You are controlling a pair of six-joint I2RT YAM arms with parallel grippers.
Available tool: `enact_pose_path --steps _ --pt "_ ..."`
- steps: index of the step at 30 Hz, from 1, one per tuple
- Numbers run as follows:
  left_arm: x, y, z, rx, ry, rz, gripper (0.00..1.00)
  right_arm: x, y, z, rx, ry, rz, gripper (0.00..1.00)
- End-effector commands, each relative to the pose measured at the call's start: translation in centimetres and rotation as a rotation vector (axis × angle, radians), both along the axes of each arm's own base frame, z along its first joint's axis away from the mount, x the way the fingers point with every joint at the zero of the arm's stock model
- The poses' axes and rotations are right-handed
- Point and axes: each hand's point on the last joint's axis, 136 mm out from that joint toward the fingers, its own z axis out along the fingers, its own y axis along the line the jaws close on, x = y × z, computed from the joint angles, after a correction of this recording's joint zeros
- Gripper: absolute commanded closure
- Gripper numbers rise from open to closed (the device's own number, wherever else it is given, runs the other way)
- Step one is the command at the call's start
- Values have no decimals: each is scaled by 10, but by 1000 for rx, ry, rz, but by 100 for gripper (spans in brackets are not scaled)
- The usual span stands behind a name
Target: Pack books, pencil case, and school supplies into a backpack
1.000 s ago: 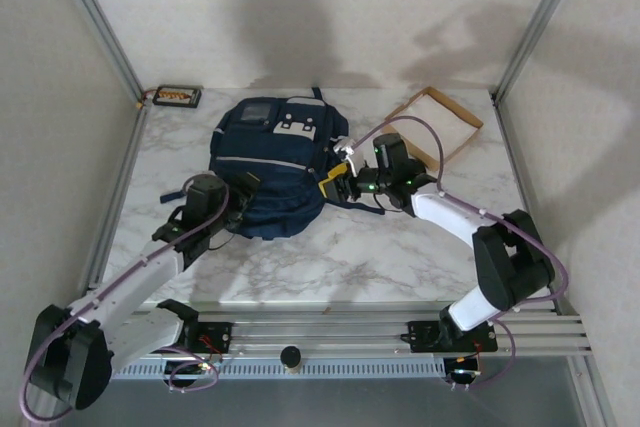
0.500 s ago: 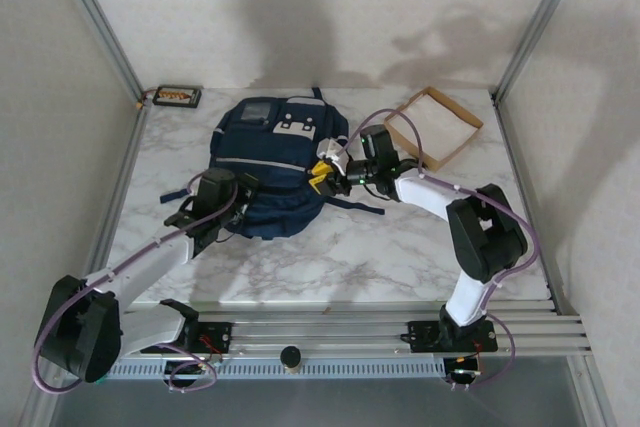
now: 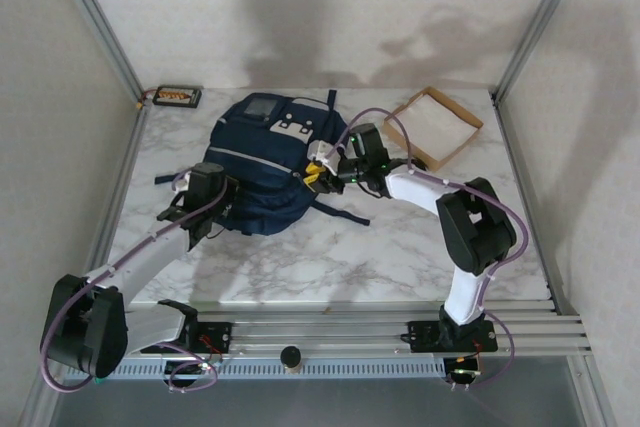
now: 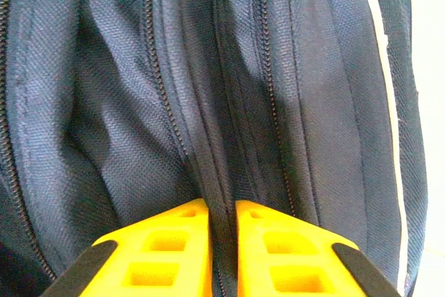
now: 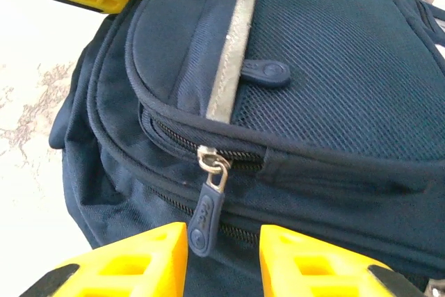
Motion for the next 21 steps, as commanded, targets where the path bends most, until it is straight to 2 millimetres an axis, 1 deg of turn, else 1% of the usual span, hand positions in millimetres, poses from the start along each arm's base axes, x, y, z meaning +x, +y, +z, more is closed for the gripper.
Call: enact_pose_path --steps 1,6,7,9,12,14,17,20,21 --pt "3 13 2 53 -5 26 87 -7 16 8 19 -32 22 63" --pt "4 15 1 57 -7 28 94 -3 21 1 13 3 -5 61" --pt "5 15 0 59 -4 28 95 -3 22 -1 10 9 -3 62" --pt "5 15 0 67 2 25 97 -1 23 -10 -9 15 -13 67" --pt "5 17 -2 76 11 29 100 2 22 -17 -27 13 -33 68" --pt "4 18 -3 81 16 33 100 8 20 -16 -29 1 -63 70" --pt "2 21 -6 88 25 41 100 12 19 -15 -34 -8 -90 76" --pt "1 24 -8 103 34 47 100 19 15 -6 -20 -42 -135 84" --pt "1 25 -8 108 38 49 100 23 14 -2 -13 -43 -156 85"
